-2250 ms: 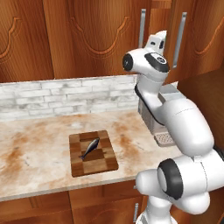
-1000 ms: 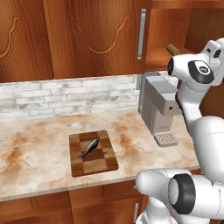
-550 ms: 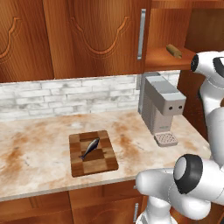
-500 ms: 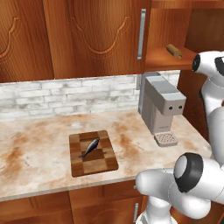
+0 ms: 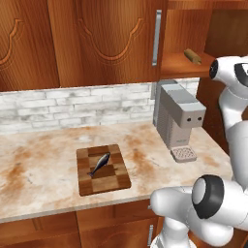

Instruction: Open the cabinet, retrieve the rolling pin, and place it next to the meat on the cutting board to prepare for tenderizing.

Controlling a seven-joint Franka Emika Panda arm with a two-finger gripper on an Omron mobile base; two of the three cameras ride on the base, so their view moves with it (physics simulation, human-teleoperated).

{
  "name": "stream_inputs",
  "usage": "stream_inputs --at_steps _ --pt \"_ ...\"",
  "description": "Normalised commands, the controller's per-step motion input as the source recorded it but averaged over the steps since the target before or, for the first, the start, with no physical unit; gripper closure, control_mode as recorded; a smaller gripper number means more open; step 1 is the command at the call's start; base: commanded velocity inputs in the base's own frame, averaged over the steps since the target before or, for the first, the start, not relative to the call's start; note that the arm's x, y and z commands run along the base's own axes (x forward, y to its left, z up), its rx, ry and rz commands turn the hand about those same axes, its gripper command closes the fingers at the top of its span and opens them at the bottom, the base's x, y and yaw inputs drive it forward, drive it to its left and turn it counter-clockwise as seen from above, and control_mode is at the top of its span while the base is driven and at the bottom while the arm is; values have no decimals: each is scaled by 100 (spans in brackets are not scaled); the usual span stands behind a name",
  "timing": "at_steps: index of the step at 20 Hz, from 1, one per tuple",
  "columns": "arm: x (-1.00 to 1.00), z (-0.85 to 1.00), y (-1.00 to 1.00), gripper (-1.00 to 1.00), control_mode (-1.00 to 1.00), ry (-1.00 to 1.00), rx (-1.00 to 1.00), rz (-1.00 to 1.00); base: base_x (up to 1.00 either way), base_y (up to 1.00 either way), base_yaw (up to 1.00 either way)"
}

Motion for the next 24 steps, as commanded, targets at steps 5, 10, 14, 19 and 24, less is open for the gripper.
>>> stream_inputs --at_steps 5,10,14,19,24 --pt "-1 0 59 -100 -100 -11 0 0 0 0 0" --pt "1 5 57 -100 -100 -11 1 0 0 0 0" --pt "5 14 41 -100 -100 -12 8 0 0 0 0" --pt "0 12 45 -100 -100 -22 18 2 0 0 0" --pt "-8 1 44 -100 -100 -22 26 5 0 0 0"
